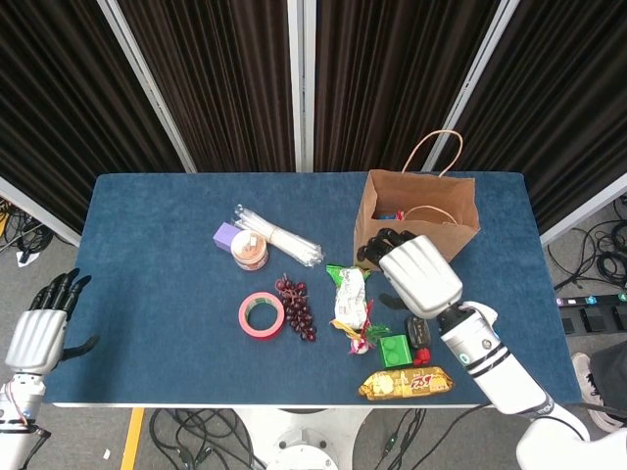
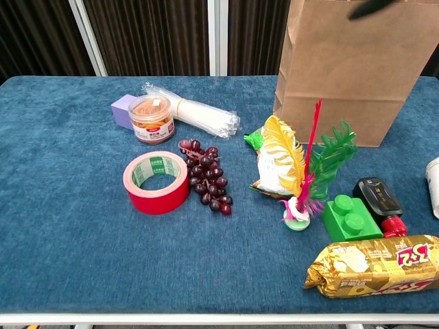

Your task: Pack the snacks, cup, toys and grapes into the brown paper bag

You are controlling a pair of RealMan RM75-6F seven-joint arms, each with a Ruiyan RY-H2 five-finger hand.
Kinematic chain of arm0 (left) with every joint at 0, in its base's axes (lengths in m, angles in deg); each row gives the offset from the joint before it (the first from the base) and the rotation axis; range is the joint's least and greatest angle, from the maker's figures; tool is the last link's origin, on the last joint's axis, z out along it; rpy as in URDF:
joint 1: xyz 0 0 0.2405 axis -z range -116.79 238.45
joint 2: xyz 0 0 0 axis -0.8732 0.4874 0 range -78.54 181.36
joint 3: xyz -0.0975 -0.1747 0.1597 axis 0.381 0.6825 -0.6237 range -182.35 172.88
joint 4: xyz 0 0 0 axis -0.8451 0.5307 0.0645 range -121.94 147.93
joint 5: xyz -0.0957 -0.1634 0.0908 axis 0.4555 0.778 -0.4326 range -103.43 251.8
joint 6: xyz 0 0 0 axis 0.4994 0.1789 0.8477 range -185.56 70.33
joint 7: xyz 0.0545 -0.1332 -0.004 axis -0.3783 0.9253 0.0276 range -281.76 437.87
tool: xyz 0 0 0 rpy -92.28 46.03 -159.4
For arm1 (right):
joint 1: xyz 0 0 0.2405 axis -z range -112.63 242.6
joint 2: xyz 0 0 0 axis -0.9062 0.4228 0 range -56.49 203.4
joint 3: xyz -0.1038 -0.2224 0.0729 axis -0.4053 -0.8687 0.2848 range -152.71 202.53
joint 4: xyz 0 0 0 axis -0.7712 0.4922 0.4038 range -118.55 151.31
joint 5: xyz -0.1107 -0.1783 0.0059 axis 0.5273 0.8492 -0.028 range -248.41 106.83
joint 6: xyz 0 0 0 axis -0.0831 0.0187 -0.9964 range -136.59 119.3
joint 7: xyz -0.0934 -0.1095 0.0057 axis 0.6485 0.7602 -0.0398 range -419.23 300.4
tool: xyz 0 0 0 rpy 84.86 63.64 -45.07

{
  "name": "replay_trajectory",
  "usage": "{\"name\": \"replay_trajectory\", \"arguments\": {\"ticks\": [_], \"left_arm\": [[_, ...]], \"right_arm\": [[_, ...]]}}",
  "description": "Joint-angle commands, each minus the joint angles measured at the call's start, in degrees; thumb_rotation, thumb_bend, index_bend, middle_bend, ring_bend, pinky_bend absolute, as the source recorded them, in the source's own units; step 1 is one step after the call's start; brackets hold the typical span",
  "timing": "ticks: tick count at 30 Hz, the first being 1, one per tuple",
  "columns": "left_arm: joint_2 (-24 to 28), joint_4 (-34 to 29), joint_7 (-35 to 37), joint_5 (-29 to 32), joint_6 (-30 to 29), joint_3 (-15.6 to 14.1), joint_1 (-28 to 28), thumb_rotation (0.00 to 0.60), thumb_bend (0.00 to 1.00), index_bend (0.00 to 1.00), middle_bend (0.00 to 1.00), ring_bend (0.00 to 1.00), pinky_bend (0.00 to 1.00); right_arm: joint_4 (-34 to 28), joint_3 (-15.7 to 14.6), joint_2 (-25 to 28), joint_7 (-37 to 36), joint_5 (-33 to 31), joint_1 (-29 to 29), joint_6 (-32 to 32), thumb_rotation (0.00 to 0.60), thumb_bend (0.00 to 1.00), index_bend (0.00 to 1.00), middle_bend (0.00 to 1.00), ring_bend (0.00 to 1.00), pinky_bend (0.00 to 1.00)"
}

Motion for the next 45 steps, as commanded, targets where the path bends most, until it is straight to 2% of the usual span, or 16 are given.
{"name": "replay_trajectory", "arguments": {"ticks": [1, 6, 13, 20, 29, 34, 38, 42, 45], "left_arm": [[-0.12, 0.07, 0.74, -0.24, -0.2, -0.03, -0.06, 0.6, 0.23, 0.14, 0.13, 0.03, 0.17], [-0.64, 0.99, 2.15, -0.33, -0.73, 0.19, -0.22, 0.6, 0.22, 0.14, 0.13, 0.03, 0.17], [-0.76, 1.14, 1.66, 0.51, 0.12, 0.0, -0.35, 0.6, 0.23, 0.14, 0.13, 0.03, 0.17], [-1.51, 1.23, 0.92, 0.08, -0.03, -0.4, -0.51, 0.6, 0.23, 0.14, 0.13, 0.03, 0.17], [-1.92, 2.26, -0.42, 0.52, -0.63, -0.17, -0.91, 0.6, 0.23, 0.14, 0.13, 0.03, 0.17], [-2.32, 3.08, -0.34, 0.34, -0.53, -0.49, -1.07, 0.6, 0.23, 0.14, 0.13, 0.03, 0.17], [-2.78, 4.06, -0.3, 0.05, -0.63, -0.68, -1.17, 0.6, 0.23, 0.14, 0.13, 0.03, 0.17], [-3.12, 5.05, -0.15, 0.01, -0.76, -0.66, -1.27, 0.6, 0.23, 0.14, 0.13, 0.03, 0.17], [-3.34, 6.01, -0.34, -0.05, -1.07, -0.68, -1.45, 0.6, 0.23, 0.14, 0.13, 0.03, 0.17]], "right_arm": [[1.1, -4.91, 0.84, 7.99, -1.28, 2.47, -0.82, 0.6, 0.0, 0.37, 0.38, 0.26, 0.48], [-0.2, -8.48, 1.07, 8.04, -5.06, 5.02, 0.07, 0.6, 0.0, 0.37, 0.38, 0.26, 0.48], [-6.28, -12.77, 6.26, 13.86, -8.96, 6.45, 0.1, 0.6, 0.0, 0.37, 0.39, 0.26, 0.48], [-8.06, -16.71, 7.48, 12.28, -9.34, 7.23, 6.15, 0.6, 0.0, 0.37, 0.4, 0.26, 0.48], [-2.43, -20.78, 1.17, 10.22, -3.34, 11.71, 6.96, 0.6, 0.0, 0.37, 0.4, 0.26, 0.48], [0.45, -22.37, -1.84, 10.51, 0.55, 14.56, 4.78, 0.6, 0.0, 0.37, 0.4, 0.26, 0.48], [3.16, -22.47, -5.16, 10.4, 4.0, 17.24, 1.43, 0.6, 0.0, 0.37, 0.39, 0.26, 0.47], [6.92, -21.78, -8.85, 8.79, 6.6, 19.47, -0.96, 0.6, 0.0, 0.35, 0.34, 0.19, 0.39], [9.82, -21.4, -11.63, 7.6, 8.23, 20.81, -2.09, 0.6, 0.0, 0.32, 0.33, 0.17, 0.36]]}}
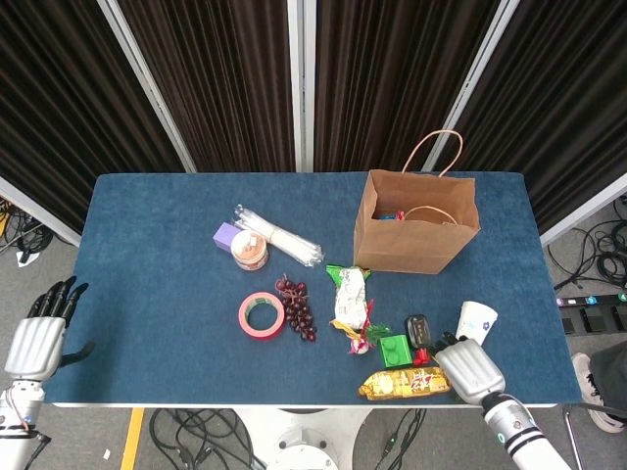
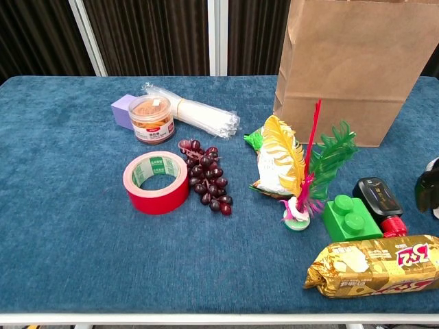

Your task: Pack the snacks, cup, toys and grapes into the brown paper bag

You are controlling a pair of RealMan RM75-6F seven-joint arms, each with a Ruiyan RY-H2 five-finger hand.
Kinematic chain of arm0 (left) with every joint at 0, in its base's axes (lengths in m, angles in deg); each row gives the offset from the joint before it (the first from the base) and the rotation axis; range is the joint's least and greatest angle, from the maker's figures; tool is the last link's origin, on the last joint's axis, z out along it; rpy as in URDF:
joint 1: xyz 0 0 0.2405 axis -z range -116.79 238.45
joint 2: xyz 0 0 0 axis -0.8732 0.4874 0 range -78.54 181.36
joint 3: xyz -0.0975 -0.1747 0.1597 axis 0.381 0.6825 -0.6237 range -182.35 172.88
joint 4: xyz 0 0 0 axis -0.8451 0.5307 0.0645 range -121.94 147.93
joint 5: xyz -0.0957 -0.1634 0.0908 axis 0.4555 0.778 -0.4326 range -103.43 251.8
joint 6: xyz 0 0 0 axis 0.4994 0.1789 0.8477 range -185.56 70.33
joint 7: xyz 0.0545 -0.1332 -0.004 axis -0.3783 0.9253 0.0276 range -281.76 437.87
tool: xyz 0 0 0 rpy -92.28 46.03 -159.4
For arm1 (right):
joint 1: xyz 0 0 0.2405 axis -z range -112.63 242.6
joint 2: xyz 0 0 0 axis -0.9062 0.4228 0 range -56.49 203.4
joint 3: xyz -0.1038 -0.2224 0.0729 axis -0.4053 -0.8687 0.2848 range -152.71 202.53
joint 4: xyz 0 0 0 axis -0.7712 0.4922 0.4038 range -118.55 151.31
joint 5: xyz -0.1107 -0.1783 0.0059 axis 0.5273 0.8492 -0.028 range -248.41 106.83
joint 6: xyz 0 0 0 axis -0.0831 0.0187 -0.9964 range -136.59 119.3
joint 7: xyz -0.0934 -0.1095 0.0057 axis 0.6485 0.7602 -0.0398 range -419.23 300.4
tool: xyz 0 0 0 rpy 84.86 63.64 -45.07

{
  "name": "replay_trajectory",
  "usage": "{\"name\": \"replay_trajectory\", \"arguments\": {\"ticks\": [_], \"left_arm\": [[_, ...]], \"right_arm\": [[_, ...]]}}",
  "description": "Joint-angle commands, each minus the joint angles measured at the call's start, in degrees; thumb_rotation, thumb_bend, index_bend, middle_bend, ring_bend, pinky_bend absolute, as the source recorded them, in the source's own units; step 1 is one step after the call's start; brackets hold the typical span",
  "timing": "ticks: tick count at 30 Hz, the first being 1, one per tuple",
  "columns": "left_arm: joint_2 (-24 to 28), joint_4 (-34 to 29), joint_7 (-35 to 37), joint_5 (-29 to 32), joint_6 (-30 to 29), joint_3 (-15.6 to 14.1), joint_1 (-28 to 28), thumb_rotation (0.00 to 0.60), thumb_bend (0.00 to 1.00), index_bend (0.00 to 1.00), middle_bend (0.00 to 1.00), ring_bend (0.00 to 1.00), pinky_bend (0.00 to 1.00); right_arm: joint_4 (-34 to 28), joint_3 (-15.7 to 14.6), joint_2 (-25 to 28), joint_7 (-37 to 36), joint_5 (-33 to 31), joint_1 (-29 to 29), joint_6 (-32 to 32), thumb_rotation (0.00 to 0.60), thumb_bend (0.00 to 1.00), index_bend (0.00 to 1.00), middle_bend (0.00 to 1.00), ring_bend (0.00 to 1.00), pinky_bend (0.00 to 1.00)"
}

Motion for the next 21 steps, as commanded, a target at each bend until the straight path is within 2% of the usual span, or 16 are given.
{"name": "replay_trajectory", "arguments": {"ticks": [1, 7, 21], "left_arm": [[-0.2, 0.63, 0.12, 0.09, -0.12, -0.03, -0.2, 0.6, 0.23, 0.14, 0.13, 0.03, 0.17], [-0.32, 1.34, 1.09, 0.25, 0.12, -0.06, -0.35, 0.6, 0.22, 0.14, 0.13, 0.03, 0.17], [-0.52, 2.3, 2.04, 0.68, 0.21, 0.15, -0.66, 0.6, 0.23, 0.14, 0.13, 0.03, 0.17]], "right_arm": [[3.39, 0.43, -3.21, -1.73, 2.27, 1.89, -1.32, 0.6, 0.0, 0.32, 0.33, 0.17, 0.35], [6.69, 0.06, -6.11, -3.1, 3.82, 3.51, -1.18, 0.6, 0.0, 0.3, 0.33, 0.16, 0.35], [8.46, 1.09, -8.52, -2.38, 3.81, 4.94, -0.69, 0.6, 0.0, 0.29, 0.33, 0.15, 0.35]]}}
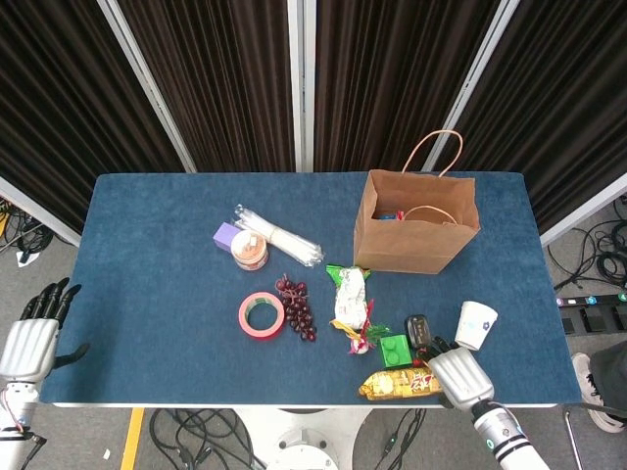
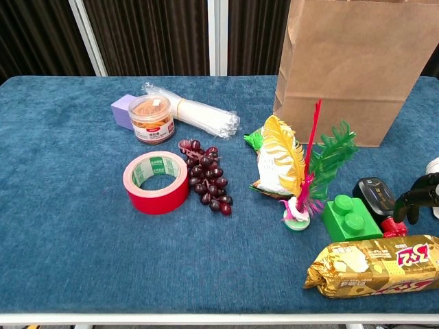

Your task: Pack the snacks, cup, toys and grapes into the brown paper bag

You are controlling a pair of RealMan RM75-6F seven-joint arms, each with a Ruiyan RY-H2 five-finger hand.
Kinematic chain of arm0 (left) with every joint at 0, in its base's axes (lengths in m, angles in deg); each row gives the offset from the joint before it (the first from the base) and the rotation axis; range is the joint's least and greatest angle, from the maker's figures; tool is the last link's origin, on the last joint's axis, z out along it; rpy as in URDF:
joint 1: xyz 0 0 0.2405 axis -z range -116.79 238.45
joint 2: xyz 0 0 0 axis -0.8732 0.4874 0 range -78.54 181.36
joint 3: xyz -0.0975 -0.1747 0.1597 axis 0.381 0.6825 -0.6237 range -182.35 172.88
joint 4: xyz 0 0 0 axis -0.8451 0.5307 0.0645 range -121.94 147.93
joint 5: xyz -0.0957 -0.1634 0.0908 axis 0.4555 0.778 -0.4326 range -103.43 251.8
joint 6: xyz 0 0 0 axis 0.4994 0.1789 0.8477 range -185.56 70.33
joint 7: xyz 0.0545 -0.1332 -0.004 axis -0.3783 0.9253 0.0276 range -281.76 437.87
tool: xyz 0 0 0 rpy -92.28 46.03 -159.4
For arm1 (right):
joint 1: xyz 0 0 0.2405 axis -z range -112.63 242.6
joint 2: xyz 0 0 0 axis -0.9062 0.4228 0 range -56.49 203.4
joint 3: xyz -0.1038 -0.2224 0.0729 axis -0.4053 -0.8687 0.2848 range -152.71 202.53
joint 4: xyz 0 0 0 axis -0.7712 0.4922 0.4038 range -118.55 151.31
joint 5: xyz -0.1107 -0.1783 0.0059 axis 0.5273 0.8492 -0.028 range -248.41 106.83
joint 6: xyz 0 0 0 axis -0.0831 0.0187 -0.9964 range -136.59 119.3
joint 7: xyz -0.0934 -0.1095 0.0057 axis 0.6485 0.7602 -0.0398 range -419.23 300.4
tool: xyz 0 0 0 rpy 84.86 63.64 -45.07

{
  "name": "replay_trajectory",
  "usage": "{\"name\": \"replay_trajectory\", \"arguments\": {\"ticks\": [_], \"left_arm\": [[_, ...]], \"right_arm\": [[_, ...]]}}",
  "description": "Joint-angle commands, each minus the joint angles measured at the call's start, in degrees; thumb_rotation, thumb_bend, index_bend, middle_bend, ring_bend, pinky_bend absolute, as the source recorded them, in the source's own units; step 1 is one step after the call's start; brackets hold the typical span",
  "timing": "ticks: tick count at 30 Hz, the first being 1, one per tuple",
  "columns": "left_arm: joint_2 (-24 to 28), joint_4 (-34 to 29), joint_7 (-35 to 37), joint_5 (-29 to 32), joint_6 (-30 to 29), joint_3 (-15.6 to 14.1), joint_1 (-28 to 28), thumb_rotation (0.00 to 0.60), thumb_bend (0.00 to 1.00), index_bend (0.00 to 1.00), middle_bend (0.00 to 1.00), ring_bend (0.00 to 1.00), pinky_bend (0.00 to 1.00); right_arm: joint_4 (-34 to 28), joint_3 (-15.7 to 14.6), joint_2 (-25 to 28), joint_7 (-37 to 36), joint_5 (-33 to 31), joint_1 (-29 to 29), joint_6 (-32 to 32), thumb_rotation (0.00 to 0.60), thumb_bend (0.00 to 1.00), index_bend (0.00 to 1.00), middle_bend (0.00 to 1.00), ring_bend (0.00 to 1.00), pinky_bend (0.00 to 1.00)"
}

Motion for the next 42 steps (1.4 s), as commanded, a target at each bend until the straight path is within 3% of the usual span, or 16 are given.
{"name": "replay_trajectory", "arguments": {"ticks": [1, 15, 27, 32, 42], "left_arm": [[-0.01, 0.25, 0.18, 0.16, 0.08, 0.1, -0.04, 0.6, 0.22, 0.14, 0.13, 0.03, 0.17], [0.17, 0.84, 1.58, 0.44, 0.54, 0.03, -0.33, 0.6, 0.22, 0.14, 0.13, 0.03, 0.17], [-0.18, 1.58, 2.23, 0.49, 0.72, -0.06, -0.55, 0.6, 0.23, 0.14, 0.13, 0.03, 0.17], [-0.3, 1.88, 2.44, 0.38, 0.82, -0.13, -0.57, 0.6, 0.23, 0.14, 0.13, 0.03, 0.17], [-0.42, 2.24, 2.99, 0.41, 1.04, -0.23, -0.71, 0.6, 0.23, 0.14, 0.13, 0.03, 0.17]], "right_arm": [[0.3, 0.46, -0.54, 0.22, -0.45, -0.01, 0.36, 0.6, 0.0, 0.29, 0.33, 0.15, 0.35], [1.0, 0.43, -3.1, 3.03, -3.33, 0.27, 2.15, 0.6, 0.0, 0.29, 0.35, 0.17, 0.35], [3.64, 1.26, -6.02, 5.04, -4.24, 1.22, 0.59, 0.6, 0.0, 0.31, 0.42, 0.22, 0.35], [4.64, 1.72, -7.01, 5.64, -4.92, 1.37, 0.3, 0.6, 0.01, 0.37, 0.43, 0.26, 0.39], [4.97, 2.23, -7.49, 6.31, -5.31, 1.57, -0.45, 0.6, 0.12, 0.53, 0.51, 0.36, 0.5]]}}
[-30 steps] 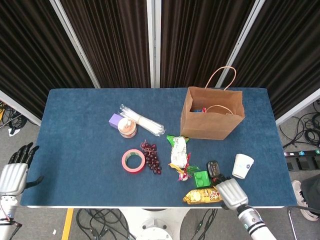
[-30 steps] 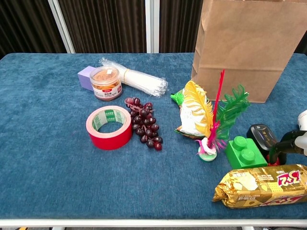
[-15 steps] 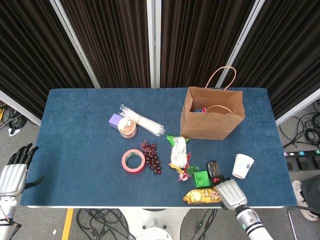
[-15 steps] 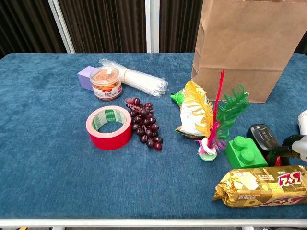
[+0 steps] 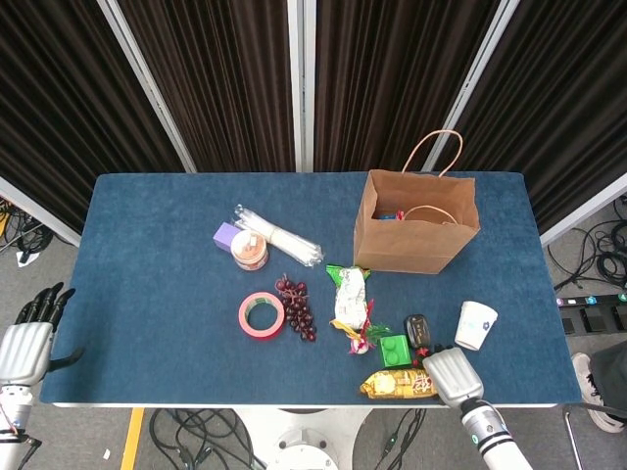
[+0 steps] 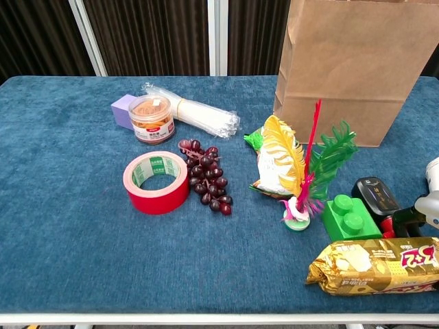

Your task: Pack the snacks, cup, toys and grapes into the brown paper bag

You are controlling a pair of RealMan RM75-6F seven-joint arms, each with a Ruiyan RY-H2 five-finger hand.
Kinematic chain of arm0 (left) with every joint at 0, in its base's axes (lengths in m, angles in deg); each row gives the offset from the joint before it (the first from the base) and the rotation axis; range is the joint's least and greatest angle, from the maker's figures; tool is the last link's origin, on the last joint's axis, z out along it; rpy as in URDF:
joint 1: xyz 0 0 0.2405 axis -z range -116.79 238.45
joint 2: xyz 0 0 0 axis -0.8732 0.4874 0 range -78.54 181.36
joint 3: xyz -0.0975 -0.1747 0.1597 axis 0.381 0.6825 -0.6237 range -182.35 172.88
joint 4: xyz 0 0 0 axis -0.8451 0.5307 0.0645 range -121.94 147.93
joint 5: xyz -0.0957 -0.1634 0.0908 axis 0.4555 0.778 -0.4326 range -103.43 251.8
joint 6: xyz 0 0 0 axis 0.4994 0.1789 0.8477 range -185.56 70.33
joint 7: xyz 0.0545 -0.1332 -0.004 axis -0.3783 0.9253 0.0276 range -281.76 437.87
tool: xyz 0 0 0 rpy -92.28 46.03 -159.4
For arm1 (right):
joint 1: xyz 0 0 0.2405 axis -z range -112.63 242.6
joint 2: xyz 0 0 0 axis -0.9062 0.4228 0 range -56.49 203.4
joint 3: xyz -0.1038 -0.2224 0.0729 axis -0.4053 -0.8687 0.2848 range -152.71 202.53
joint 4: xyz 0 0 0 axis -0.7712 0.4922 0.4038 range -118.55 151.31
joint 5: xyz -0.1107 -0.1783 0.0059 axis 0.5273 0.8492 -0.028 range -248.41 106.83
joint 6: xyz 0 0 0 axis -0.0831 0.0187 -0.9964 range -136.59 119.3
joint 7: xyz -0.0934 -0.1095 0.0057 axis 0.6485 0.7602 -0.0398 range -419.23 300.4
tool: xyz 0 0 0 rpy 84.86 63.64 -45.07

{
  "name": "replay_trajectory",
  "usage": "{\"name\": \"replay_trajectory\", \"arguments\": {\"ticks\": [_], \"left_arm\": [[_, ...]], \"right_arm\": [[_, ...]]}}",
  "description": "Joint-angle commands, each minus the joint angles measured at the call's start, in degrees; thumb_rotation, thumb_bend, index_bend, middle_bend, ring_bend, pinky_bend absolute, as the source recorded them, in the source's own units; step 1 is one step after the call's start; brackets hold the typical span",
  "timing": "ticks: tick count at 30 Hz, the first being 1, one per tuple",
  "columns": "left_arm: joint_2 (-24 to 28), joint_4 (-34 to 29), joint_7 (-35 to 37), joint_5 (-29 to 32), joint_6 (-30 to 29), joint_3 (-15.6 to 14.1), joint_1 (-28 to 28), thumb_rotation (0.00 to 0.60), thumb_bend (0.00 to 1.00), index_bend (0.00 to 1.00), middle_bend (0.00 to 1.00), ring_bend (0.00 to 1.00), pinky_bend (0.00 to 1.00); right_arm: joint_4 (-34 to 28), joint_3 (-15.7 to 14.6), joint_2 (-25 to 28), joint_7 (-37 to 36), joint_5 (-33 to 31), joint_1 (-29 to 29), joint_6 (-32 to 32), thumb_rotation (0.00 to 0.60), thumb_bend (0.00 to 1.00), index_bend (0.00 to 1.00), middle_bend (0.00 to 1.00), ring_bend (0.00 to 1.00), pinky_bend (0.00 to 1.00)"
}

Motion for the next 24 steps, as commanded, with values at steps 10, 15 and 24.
{"name": "replay_trajectory", "arguments": {"ticks": [10, 15, 24], "left_arm": [[-0.06, 0.11, 0.14, -0.07, 0.11, -0.02, -0.04, 0.6, 0.23, 0.14, 0.13, 0.03, 0.17], [-0.04, -0.09, -0.03, -0.2, 0.26, -0.06, 0.06, 0.6, 0.23, 0.14, 0.13, 0.03, 0.17], [0.08, -0.69, -0.72, -0.33, 0.41, 0.02, 0.3, 0.6, 0.23, 0.14, 0.13, 0.03, 0.17]], "right_arm": [[-1.2, 0.67, 1.19, -1.28, 1.37, 0.3, -1.43, 0.6, 0.19, 0.64, 0.58, 0.46, 0.58], [-2.41, 1.15, 3.06, -3.69, 4.12, 0.48, -2.65, 0.6, 0.23, 0.68, 0.62, 0.5, 0.64], [-3.41, 2.46, 6.54, -10.42, 9.35, 0.67, -4.22, 0.6, 0.33, 0.78, 0.69, 0.58, 0.72]]}}
